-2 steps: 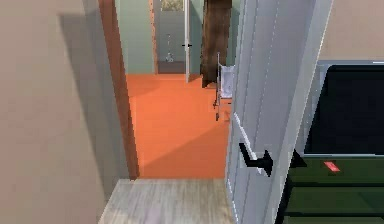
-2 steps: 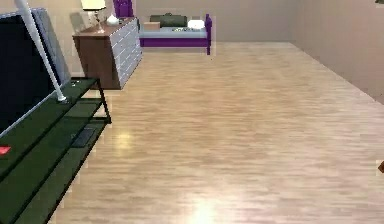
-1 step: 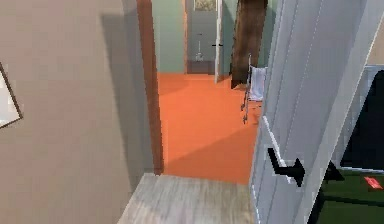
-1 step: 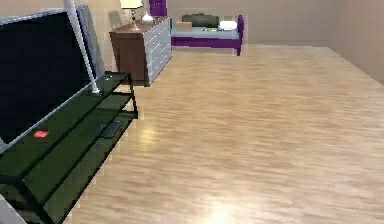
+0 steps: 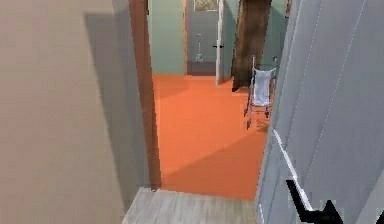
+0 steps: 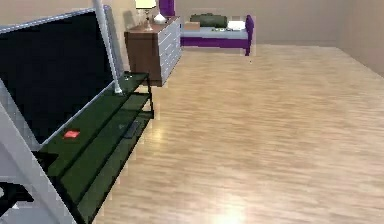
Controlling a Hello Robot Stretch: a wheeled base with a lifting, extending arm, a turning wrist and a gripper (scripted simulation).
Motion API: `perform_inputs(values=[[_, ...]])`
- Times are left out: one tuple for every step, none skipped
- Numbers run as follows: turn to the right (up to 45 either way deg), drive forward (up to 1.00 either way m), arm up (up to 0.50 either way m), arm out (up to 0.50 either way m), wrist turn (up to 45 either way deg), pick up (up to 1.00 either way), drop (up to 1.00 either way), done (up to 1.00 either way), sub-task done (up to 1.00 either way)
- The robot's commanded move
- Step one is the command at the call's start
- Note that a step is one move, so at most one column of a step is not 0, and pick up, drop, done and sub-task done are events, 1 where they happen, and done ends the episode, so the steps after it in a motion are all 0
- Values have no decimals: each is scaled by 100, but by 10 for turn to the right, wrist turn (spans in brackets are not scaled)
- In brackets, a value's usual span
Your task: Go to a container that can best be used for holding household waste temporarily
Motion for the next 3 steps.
perform_inputs(values=[[60,0,0,0,0,0,0,0,0],[0,30,0,0,0,0,0,0,0],[0,100,0,0,0,0,0,0,0]])
